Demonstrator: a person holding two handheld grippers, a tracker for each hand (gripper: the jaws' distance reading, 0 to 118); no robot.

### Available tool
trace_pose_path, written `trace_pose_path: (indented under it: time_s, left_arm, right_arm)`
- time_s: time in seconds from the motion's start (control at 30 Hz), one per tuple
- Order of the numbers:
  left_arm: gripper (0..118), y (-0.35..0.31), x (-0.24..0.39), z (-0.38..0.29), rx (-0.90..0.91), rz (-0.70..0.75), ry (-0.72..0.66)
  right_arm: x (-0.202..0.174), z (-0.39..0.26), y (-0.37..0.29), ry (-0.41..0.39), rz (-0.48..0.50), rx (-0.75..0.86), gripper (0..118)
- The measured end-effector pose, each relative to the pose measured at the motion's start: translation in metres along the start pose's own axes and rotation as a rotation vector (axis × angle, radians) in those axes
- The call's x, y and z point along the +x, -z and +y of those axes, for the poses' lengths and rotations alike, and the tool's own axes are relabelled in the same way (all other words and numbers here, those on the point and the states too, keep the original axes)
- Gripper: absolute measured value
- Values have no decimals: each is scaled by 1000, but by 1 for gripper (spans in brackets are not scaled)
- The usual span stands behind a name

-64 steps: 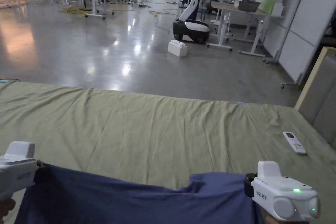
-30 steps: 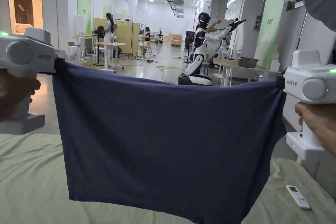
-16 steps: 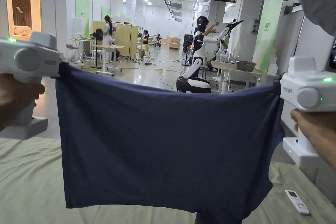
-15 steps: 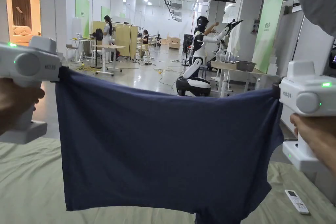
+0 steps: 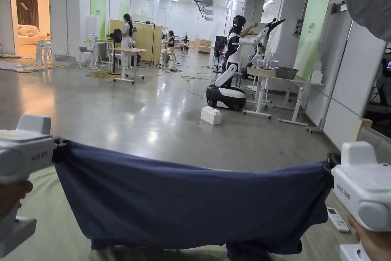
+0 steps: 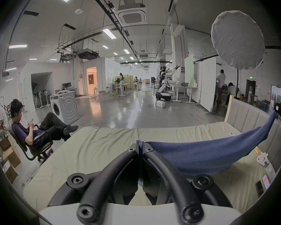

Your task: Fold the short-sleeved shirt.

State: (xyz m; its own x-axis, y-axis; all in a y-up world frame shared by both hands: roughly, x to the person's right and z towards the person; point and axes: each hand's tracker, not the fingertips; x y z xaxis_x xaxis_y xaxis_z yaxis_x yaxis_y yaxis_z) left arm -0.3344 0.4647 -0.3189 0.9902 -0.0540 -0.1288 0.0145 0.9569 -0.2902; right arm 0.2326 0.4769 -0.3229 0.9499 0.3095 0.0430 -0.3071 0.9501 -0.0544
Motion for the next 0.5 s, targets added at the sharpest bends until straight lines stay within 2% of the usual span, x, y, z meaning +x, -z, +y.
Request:
trace_pose_path:
  time_s: [0.2,0.37,0.4,0.43,0.47,0.5]
  left_arm:
    - [4,-49,-6,-70,-36,-10,-2]
    - [4,-90,-7,-140,-98,-6,20]
    - [4,-97,-7,-155,-128,-13,26]
    - [4,-104,-6,-171,-141,-5,18]
    - [4,-109,-6,-184,-150,-7,16]
    - [4,-114,-6,-200,-196,-16,30]
  right_arm:
    - [-12,-51,-71,-27,30,-47,3]
    - [-29,-110,-129,-16,51,-154,3]
    - [-19,-79,-97,-70,58,-178,3]
    - [-20,-80,-97,-73,66,-196,3]
    - [-21,-83,-97,-47,86,-242,3]
    - [-38,-127,-137,-2,107,-297,3]
